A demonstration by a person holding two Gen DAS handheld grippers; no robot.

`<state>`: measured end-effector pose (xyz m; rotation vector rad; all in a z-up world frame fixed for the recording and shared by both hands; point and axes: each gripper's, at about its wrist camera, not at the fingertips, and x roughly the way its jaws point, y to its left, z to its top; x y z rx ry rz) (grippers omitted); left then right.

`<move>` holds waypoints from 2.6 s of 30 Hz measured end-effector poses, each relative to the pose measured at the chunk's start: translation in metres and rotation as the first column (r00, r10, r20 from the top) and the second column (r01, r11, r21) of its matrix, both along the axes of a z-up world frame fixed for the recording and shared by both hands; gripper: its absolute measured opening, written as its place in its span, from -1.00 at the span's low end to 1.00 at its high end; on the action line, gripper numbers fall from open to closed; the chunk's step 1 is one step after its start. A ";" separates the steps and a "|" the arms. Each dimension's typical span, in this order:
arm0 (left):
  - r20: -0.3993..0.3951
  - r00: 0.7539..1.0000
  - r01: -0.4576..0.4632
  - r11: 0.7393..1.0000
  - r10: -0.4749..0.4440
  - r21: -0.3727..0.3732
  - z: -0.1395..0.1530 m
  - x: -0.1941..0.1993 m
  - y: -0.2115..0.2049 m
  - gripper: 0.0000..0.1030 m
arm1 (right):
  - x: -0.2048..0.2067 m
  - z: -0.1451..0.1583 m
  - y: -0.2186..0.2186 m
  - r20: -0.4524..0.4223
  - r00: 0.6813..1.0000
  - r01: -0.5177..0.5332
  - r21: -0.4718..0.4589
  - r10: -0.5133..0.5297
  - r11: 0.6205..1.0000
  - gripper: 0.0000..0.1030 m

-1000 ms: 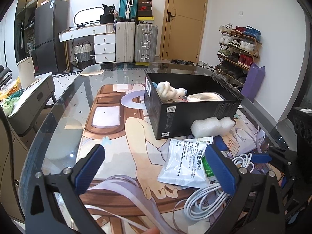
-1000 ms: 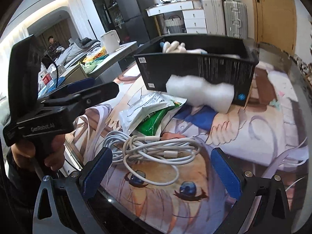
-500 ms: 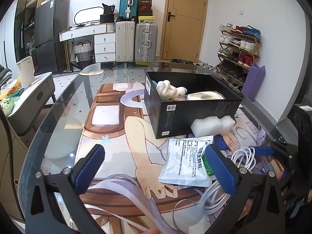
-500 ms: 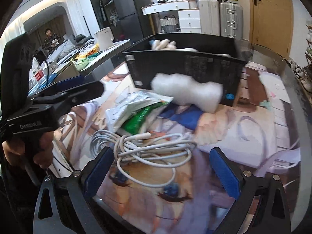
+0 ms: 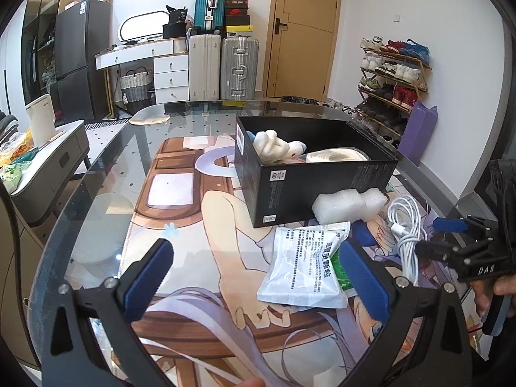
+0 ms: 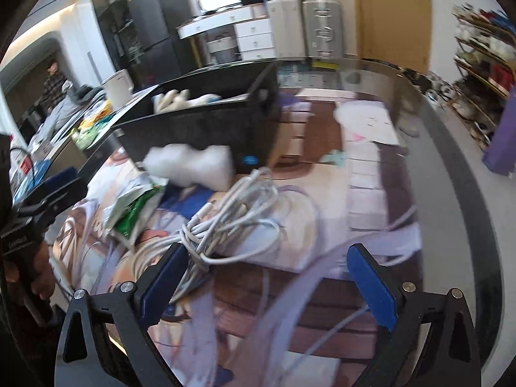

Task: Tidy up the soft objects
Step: 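Grasp and lift the white cable bundle with the right tool, then grasp the white medicine packet with the left tool while right holds the cables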

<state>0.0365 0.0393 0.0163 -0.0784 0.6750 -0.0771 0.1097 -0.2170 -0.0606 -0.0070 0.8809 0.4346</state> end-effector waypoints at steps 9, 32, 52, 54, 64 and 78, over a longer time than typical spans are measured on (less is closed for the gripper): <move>-0.014 1.000 0.013 1.000 -0.013 0.006 -0.004 0.000 -0.003 1.00 | -0.006 0.001 0.007 -0.039 0.999 -0.019 0.146 0.024 0.989 0.95; -0.027 0.999 0.023 1.000 -0.022 0.006 -0.008 0.001 -0.004 1.00 | 0.002 -0.007 0.066 0.030 1.000 -0.010 -0.002 0.010 1.000 0.59; -0.185 0.981 0.048 0.997 -0.060 -0.068 -0.032 0.033 -0.006 1.00 | -0.007 -0.010 0.030 0.076 0.997 -0.015 0.053 0.011 0.998 -0.39; -0.195 0.979 0.044 0.997 -0.055 -0.056 -0.033 0.036 -0.008 1.00 | -0.007 -0.011 0.030 0.076 0.997 -0.018 0.053 0.014 0.998 -0.39; -0.232 0.973 0.026 0.999 -0.018 0.032 -0.036 0.043 -0.010 1.00 | -0.008 -0.011 0.029 0.075 0.997 -0.019 0.059 0.014 0.998 -0.39; -0.218 0.967 0.147 0.988 -0.132 0.056 -0.034 0.049 -0.019 0.60 | -0.009 -0.011 0.028 0.075 0.997 -0.021 0.063 0.017 0.998 -0.39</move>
